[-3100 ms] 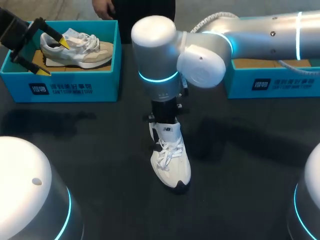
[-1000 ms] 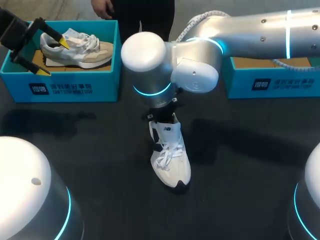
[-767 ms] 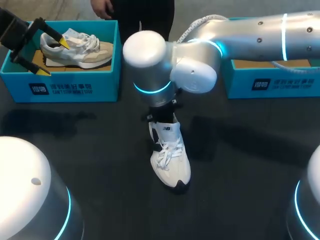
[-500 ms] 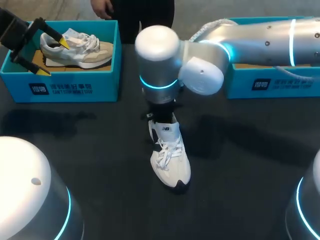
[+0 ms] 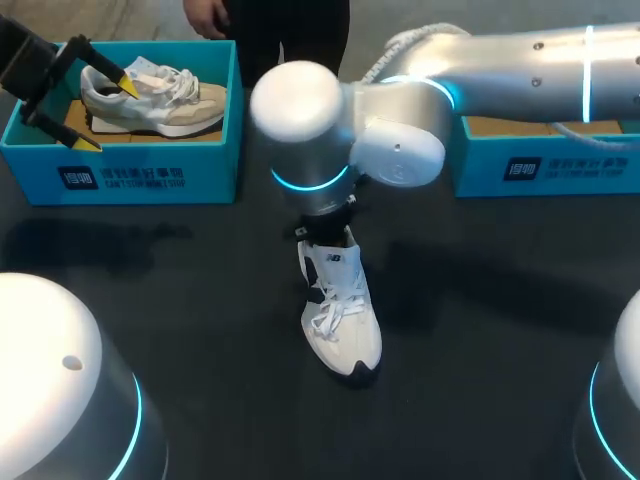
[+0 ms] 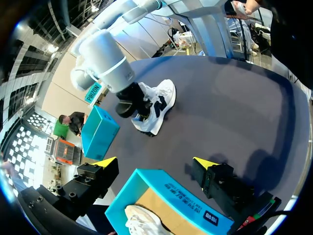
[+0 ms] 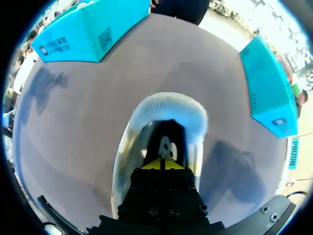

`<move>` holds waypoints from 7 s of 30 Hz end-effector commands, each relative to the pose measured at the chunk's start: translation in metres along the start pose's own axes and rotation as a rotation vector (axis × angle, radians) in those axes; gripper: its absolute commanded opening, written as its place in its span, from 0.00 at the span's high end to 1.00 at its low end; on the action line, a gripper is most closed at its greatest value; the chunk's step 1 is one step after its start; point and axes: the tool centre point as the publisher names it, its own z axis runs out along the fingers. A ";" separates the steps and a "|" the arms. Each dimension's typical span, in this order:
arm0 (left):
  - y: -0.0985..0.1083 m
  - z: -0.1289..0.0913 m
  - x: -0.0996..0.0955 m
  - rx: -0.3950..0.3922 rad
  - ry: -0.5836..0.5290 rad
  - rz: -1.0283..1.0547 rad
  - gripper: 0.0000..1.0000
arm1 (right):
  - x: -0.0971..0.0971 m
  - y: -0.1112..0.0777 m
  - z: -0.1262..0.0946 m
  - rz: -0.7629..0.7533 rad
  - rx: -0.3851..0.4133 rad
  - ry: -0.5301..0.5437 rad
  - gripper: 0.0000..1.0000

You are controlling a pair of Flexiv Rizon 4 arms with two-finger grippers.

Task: Take the shoe out of the shoebox, open the shoe tongue, remove and reinsert the insole, then place the shoe into the shoebox

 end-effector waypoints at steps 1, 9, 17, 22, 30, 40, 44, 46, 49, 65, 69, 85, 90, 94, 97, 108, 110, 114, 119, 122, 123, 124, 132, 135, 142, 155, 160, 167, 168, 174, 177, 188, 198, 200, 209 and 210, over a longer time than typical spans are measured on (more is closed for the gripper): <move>-0.001 -0.001 0.000 -0.002 0.003 0.000 0.00 | -0.002 -0.002 -0.015 -0.006 -0.034 -0.091 1.00; -0.001 -0.001 0.000 -0.002 0.003 0.000 0.00 | -0.007 0.004 -0.006 -0.013 -0.045 -0.114 1.00; -0.001 -0.001 0.000 -0.002 0.003 0.000 0.00 | -0.011 0.006 0.012 -0.024 -0.024 -0.136 1.00; -0.001 -0.001 0.000 -0.002 0.003 0.000 0.00 | -0.012 0.004 0.025 -0.021 0.003 -0.120 1.00; -0.001 -0.001 0.000 -0.002 0.003 0.000 0.00 | -0.009 0.001 0.037 -0.007 0.023 -0.063 1.00; -0.001 -0.001 0.000 -0.002 0.003 0.000 0.00 | 0.002 0.009 0.038 0.005 0.035 0.092 1.00; -0.001 -0.001 0.000 -0.002 0.003 0.000 0.00 | 0.009 0.013 0.036 -0.017 0.029 0.121 1.00; -0.001 -0.001 0.000 -0.002 0.003 0.000 0.00 | 0.015 0.016 0.035 -0.030 0.027 0.126 1.00; -0.001 -0.001 0.000 -0.002 0.003 0.000 0.00 | 0.016 0.019 0.026 -0.043 0.014 0.106 1.00; -0.001 -0.001 0.000 -0.002 0.003 0.000 0.00 | -0.008 0.036 0.018 -0.049 -0.055 -0.055 1.00; -0.001 -0.001 0.000 -0.002 0.003 0.000 0.00 | -0.008 0.035 0.030 -0.047 -0.032 -0.044 1.00; -0.001 -0.001 0.000 -0.002 0.003 0.000 0.00 | -0.014 0.010 0.002 0.023 0.154 0.100 1.00; -0.001 -0.001 0.000 -0.002 0.003 0.000 0.00 | -0.017 0.003 -0.016 0.053 0.222 0.150 1.00; -0.001 -0.001 0.000 -0.002 0.003 0.000 0.00 | -0.019 -0.002 -0.026 0.072 0.282 0.176 1.00; -0.001 -0.001 0.000 -0.002 0.003 0.000 0.00 | -0.019 -0.006 -0.031 0.074 0.327 0.189 1.00; -0.001 -0.001 0.000 -0.002 0.003 0.000 0.00 | -0.004 -0.020 -0.047 0.050 0.423 0.221 1.00; -0.001 -0.001 0.000 -0.002 0.003 0.000 0.00 | 0.001 -0.022 -0.049 0.043 0.442 0.224 1.00; -0.001 -0.001 0.000 -0.002 0.003 0.000 0.00 | 0.009 -0.026 -0.050 0.038 0.464 0.231 0.75; -0.001 -0.001 0.000 -0.002 0.003 0.000 0.00 | 0.011 -0.028 -0.046 0.042 0.467 0.236 0.50; -0.001 -0.001 0.000 -0.002 0.003 0.000 0.00 | 0.011 -0.028 -0.045 0.046 0.472 0.227 0.00; -0.001 -0.001 0.000 -0.002 0.003 0.000 0.00 | 0.011 -0.028 -0.045 0.046 0.473 0.227 0.00; -0.001 -0.001 0.000 -0.002 0.003 0.000 0.00 | 0.010 -0.029 -0.044 0.048 0.474 0.228 0.00; -0.001 -0.001 0.000 -0.002 0.003 0.000 0.00 | 0.009 -0.028 -0.048 0.036 0.496 0.216 0.00; -0.001 -0.001 0.000 -0.002 0.003 0.000 0.00 | 0.007 -0.030 -0.051 0.033 0.521 0.221 0.00; -0.001 -0.001 0.000 -0.002 0.003 0.000 0.00 | 0.007 -0.035 -0.051 0.037 0.559 0.223 0.00; -0.001 -0.001 0.000 -0.002 0.003 0.000 0.00 | 0.007 -0.043 -0.075 0.068 0.595 0.196 0.00; -0.001 -0.001 0.000 -0.002 0.003 0.000 0.00 | 0.004 -0.047 -0.085 0.080 0.601 0.179 0.00; -0.001 -0.001 0.000 -0.002 0.003 0.000 0.00 | 0.003 -0.059 -0.106 0.122 0.586 0.167 0.00; -0.001 -0.001 0.000 -0.002 0.003 0.000 0.00 | 0.004 -0.060 -0.111 0.127 0.583 0.161 0.00; -0.001 -0.001 0.000 -0.002 0.003 0.000 0.00 | 0.002 -0.074 -0.130 0.181 0.566 0.148 0.00; -0.001 -0.001 0.000 -0.002 0.003 0.000 0.00 | 0.004 -0.082 -0.136 0.196 0.562 0.152 0.00; -0.001 -0.001 0.000 -0.002 0.003 0.000 0.00 | 0.018 -0.098 -0.138 0.198 0.553 0.189 0.53; -0.001 -0.001 0.000 -0.002 0.003 0.000 0.00 | 0.015 -0.099 -0.128 0.179 0.545 0.189 0.76; -0.001 -0.001 0.000 -0.002 0.003 0.000 0.00 | 0.012 -0.100 -0.126 0.181 0.550 0.185 0.75; -0.001 -0.001 0.000 -0.002 0.003 0.000 0.00 | 0.003 -0.084 -0.110 0.149 0.538 0.184 0.76; -0.001 -0.001 0.000 -0.002 0.003 0.000 0.00 | 0.004 -0.081 -0.108 0.143 0.530 0.188 0.77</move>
